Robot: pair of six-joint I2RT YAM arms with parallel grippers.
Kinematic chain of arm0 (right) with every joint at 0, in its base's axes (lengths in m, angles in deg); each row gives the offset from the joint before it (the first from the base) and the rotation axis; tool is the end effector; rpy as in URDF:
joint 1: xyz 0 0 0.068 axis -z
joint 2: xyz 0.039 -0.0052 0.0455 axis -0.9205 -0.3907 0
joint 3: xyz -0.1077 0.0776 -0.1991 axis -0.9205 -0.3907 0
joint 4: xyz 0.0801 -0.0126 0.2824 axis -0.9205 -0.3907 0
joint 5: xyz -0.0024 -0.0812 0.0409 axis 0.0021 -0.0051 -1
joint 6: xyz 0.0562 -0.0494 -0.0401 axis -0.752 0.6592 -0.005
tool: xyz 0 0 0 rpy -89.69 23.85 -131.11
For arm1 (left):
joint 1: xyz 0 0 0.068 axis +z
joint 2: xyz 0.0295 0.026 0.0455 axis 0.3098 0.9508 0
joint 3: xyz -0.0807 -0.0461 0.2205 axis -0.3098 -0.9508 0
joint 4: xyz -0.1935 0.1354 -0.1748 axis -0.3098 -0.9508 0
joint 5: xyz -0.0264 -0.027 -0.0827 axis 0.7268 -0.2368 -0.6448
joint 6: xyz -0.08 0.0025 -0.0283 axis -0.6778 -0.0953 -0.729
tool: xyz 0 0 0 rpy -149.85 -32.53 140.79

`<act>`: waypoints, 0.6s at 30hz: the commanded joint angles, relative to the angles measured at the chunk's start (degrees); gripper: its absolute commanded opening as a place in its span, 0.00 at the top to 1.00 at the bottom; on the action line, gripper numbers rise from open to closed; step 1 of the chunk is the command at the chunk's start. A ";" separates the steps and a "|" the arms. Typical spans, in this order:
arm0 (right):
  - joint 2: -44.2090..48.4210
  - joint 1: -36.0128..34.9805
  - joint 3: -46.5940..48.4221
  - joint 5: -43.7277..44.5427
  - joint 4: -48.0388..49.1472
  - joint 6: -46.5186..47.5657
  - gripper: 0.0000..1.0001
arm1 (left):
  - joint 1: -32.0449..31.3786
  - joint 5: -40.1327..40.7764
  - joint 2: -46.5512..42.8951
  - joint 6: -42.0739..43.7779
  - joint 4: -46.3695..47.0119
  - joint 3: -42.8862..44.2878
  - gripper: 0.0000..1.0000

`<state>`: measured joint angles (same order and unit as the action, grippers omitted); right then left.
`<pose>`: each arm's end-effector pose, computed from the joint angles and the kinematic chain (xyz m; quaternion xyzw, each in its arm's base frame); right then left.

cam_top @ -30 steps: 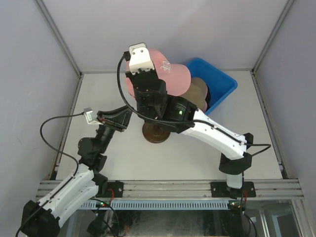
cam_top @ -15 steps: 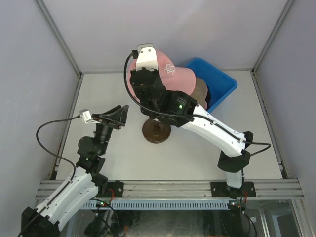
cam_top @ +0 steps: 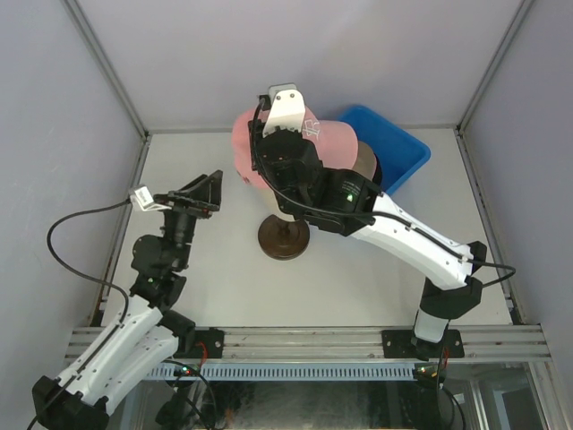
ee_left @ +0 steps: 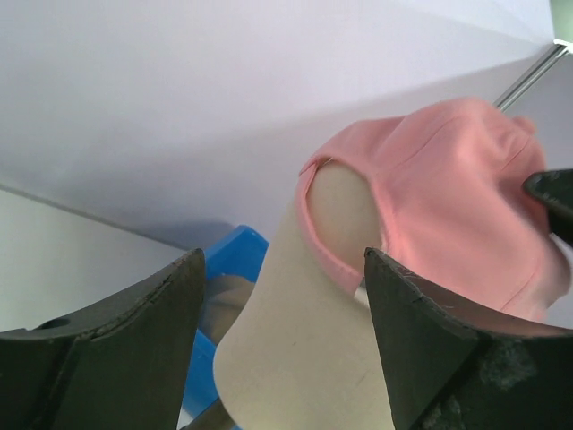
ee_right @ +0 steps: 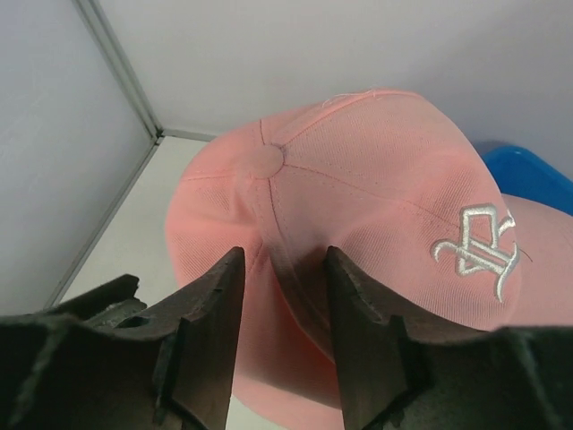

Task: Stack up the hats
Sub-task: Place the hat on the hat stand.

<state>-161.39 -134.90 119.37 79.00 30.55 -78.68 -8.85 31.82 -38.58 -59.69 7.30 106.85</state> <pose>0.2065 0.3494 0.4966 -0.0680 0.7438 0.1031 0.6569 0.2348 -0.0984 0.3189 -0.1709 0.5337 -0.4040 0.7230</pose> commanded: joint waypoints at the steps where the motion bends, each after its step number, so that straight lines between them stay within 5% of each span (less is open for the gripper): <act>1: 2.64 0.05 -2.51 -2.33 -2.03 -0.80 0.58 | -0.33 -0.24 0.77 1.87 -0.33 5.90 0.23; 18: 4.13 1.19 -3.29 -5.65 -1.28 0.25 0.56 | 0.61 -2.14 11.69 3.01 -9.16 16.21 0.21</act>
<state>-159.27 -134.09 117.09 74.69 30.94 -78.68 -8.83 30.34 -27.31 -57.13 -0.67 119.97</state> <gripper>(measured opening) 0.440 0.788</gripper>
